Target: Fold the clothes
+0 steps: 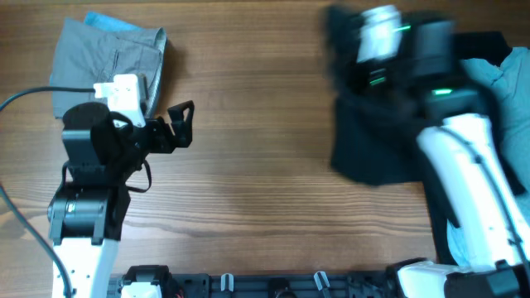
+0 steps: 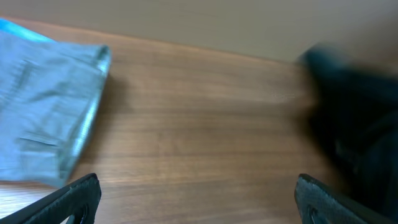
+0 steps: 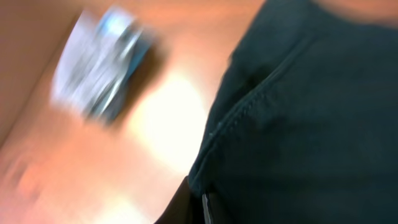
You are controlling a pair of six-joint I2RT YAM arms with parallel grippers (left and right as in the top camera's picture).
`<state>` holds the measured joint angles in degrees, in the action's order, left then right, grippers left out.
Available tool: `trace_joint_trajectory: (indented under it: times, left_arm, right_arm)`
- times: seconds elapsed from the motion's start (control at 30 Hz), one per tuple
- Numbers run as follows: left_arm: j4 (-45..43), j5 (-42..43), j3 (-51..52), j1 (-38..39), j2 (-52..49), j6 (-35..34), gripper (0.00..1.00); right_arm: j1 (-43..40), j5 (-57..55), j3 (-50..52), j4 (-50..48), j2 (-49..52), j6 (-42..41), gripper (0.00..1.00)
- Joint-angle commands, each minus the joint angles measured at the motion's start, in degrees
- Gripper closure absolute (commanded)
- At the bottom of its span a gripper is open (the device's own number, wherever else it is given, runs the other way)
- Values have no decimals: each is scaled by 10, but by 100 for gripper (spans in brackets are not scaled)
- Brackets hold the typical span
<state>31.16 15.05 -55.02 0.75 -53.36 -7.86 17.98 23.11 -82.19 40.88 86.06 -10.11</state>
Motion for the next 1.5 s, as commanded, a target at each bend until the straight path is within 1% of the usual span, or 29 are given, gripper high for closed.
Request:
trace_joint_trajectory:
  times: [0.0,0.03,0.07,0.13,0.17,0.2,0.27,0.4,0.53,0.57,0.7,0.77,0.83,0.87,0.93,1.0,1.13,1.2,1.27,1.3,1.33,1.4,1.43,1.47]
  left_arm:
    - [-3,-69,-13,-3,32,-3,0]
    - [-3,-73,-13,-3,35,-3,0]
    - [-3,-73,-13,-3,38,-3,0]
    - [-3,-72,-13,-3,39,-3,0]
    - [-3,-71,-13,-3,39,-4,0]
    - [-3,-67,-12,-3,38,-4,0]
    - [-3,-37,-12,-2,30,-3,0]
    - [-3,31,-12,6,-20,-3,0]
    - [-4,36,-12,44,-110,-3,0]
    - [-9,36,-12,69,-167,-3,0]
    - [-47,37,-12,109,-274,-3,0]
    - [-87,36,-12,120,-316,-3,0]
    - [-132,36,-12,128,-353,-3,9]
    - [-150,35,-12,130,-371,-3,12]
    - [-172,34,-12,132,-405,-3,12]
    - [-170,23,-12,132,-434,-3,14]
    - [-154,-27,-12,132,-485,-3,13]
    - [-154,-27,-12,132,-502,-3,13]
    - [-155,-27,-12,132,-514,-3,20]
    - [-153,-27,-12,132,-518,-3,27]
    - [-150,-27,-12,132,-521,-3,39]
    - [-141,-32,-12,131,-521,-3,79]
    - [-137,-39,-12,130,-521,-3,96]
    - [-129,-50,-12,127,-520,-6,96]
  right_arm:
    - [141,-7,0,10,33,19,69]
    - [169,-47,0,12,38,14,63]
    - [188,-100,0,12,37,0,50]
    - [198,-202,-4,14,34,-39,36]
    - [194,-234,-7,16,31,-50,32]
    - [187,-249,-12,20,28,-54,32]
    - [158,-259,-28,33,14,-54,27]
    - [85,-255,-57,59,-25,-91,25]
    - [11,-206,-60,72,-67,-102,25]
    - [-21,-187,-60,89,-81,-121,25]
    - [-70,-164,-60,139,-90,-133,25]
    - [-85,-162,-60,168,-89,-132,25]
    - [-94,-162,-60,191,-89,-128,25]
    - [-96,-162,-60,199,-89,-125,25]
    - [-98,-162,-60,209,-89,-124,25]
    - [-98,-162,-60,217,-89,-124,25]
    - [-98,-162,-60,229,-89,-123,25]
    - [-98,-162,-59,228,-88,-124,25]
    - [-98,-162,-59,228,-87,-124,25]
    - [-98,-162,-59,228,-87,-124,25]
    - [-98,-162,-58,228,-87,-124,25]
    - [-98,-162,-58,229,-87,-124,25]
    - [-98,-162,-58,229,-87,-124,25]
    - [-98,-162,-58,228,-87,-124,25]
